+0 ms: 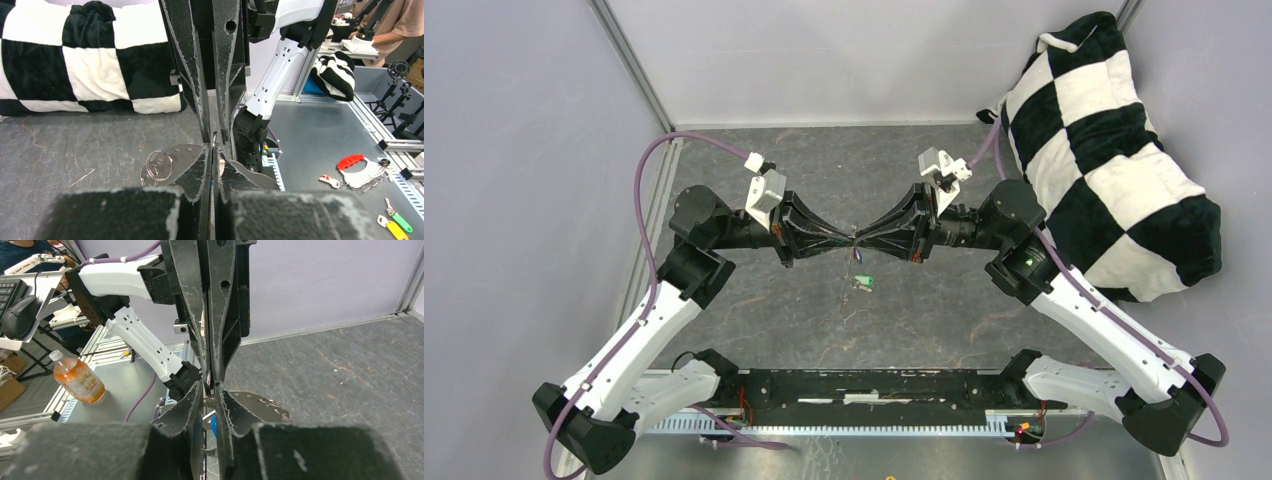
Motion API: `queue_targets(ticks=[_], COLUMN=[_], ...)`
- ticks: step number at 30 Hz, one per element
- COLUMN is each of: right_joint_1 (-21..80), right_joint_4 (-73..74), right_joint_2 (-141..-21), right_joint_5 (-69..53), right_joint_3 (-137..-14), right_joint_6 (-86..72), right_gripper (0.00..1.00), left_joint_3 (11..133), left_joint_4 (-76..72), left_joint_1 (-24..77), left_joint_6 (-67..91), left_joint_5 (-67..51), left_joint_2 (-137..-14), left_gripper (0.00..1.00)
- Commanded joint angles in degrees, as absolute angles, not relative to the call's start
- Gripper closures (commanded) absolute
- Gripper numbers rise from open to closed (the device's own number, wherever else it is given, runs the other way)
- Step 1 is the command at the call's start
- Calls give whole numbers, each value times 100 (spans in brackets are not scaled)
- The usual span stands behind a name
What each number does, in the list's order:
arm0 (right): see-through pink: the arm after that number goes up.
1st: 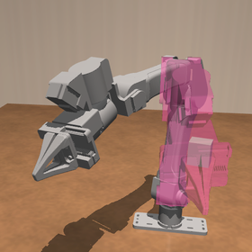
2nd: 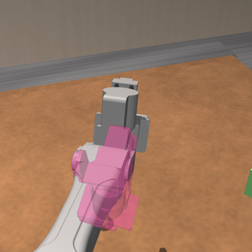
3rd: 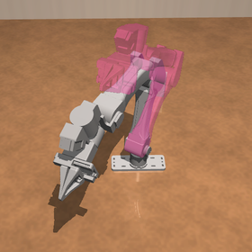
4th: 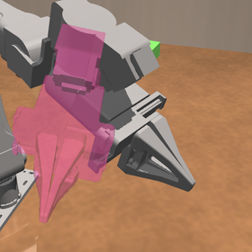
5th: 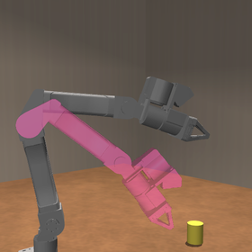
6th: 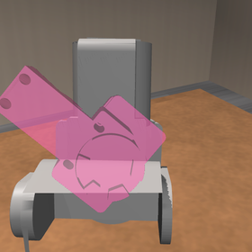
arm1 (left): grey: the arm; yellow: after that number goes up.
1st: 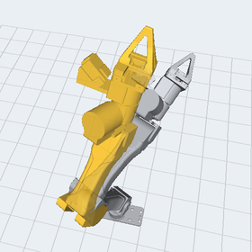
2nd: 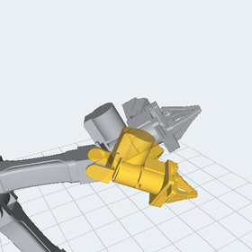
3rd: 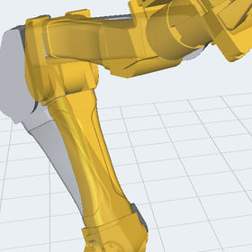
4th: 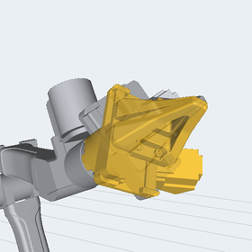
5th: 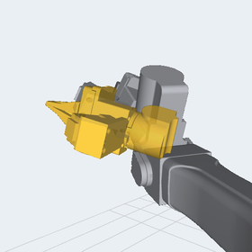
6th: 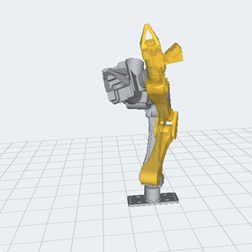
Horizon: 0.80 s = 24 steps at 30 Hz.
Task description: Put the keys on the keyring
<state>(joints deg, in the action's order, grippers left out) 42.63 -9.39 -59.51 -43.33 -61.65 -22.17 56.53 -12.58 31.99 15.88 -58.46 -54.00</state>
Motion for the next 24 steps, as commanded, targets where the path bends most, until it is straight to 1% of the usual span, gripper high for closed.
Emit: queue_targets(ticks=[1,2,4,8,13,14,15,16,17,20,22,24], right_joint_1=[4275,4274,4272,4264,4267,4275,4269,4271,4269,4276,4267,4269], right_joint_4=[-1195,-1194,-1163,-951,-922,-915,-874,-766,-602,-317,-265,-271], right_joint_2=[-5942,-5953,-5983,-5996,-5933,-5924,-5916,-5913,-5914,-5906,-5877,-5865], right_joint_5=[-4457,-4456,-4430,-4238,-4006,-3968,-3924,-3836,-3732,-3484,-3375,-3325], right_joint_3=[-6103,-6107,-6134,-6248,-6387,-6402,-6406,-6428,-6462,-6482,-6459,-6459], right_joint_6=[-2188,-2189,-2181,-2082,-2155,-2170,-2169,-2119,-2014,-1837,-1803,-1800], right_gripper=[87,93,99,100,100,100,100,100,100,100,100,100], left_joint_3=[5678,5678,5686,5687,5670,5685,5712,5750,5782,5818,5818,5778], left_joint_4=[-1582,-1582,-1582,-1490,-976,-843,-710,-571,-435,-177,-35,268], left_joint_1=[3208,3208,3208,3208,3209,3208,3208,3208,3208,3208,3210,3208], left_joint_6=[1819,1825,1820,1746,1299,1248,1226,1215,1216,1310,1362,1322], left_joint_5=[-5678,-5684,-5685,-5707,-5661,-5609,-5575,-5548,-5530,-5503,-5526,-5576], left_joint_2=[-5380,-5380,-5380,-5376,-5365,-5380,-5409,-5432,-5449,-5388,-5306,-5235], left_gripper=[98,98,98,98,98,91,80,66,56,44,34,30])
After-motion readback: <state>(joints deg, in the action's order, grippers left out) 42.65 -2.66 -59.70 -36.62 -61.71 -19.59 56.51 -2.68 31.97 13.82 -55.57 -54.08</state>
